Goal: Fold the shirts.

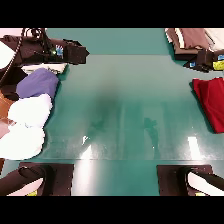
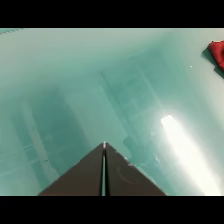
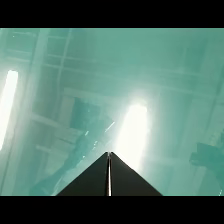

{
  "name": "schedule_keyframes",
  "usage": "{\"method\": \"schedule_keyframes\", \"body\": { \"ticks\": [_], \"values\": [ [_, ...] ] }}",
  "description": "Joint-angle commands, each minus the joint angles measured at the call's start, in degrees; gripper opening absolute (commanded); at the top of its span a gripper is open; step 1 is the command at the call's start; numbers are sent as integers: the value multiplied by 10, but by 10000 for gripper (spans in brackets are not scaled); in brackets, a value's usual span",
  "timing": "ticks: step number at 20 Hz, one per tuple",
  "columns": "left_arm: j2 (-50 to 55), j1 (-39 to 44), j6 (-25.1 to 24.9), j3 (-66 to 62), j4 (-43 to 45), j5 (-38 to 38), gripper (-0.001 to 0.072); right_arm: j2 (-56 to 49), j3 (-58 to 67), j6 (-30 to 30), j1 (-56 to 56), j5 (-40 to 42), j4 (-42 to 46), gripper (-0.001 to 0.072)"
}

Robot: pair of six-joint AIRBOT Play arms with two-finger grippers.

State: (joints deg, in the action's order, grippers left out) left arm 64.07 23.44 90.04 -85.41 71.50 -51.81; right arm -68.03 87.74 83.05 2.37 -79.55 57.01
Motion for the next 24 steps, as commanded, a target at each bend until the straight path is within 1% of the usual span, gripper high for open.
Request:
{"method": "schedule_keyframes", "body": {
  "ticks": [1,2,3,4,6,7,8,11,14,17,21,24],
  "values": [
    [0,0,-5,0,1,18,22,0,0,0,0,-2,0,23],
    [0,-2,-6,0,17,39,25,0,0,0,0,-2,0,22],
    [0,-3,-4,0,53,57,211,0,0,0,0,-2,0,22],
    [3,-6,7,0,111,72,549,0,0,0,0,-2,0,22],
    [20,-32,65,0,217,78,548,0,0,0,0,-2,0,22],
    [38,-59,84,0,243,76,549,0,0,0,0,-2,0,22],
    [59,-91,90,0,245,78,549,0,0,0,0,-2,0,22],
    [139,-184,90,0,245,103,549,0,0,0,0,-11,0,23],
    [230,-248,90,-1,237,159,549,0,0,0,0,-14,0,22],
    [305,-275,90,-1,237,211,549,0,0,0,0,-17,0,22],
    [358,-276,90,-2,238,290,548,0,0,0,2,-21,0,22],
    [379,-276,89,-5,239,303,548,0,0,0,2,-26,0,22]
  ]
}}
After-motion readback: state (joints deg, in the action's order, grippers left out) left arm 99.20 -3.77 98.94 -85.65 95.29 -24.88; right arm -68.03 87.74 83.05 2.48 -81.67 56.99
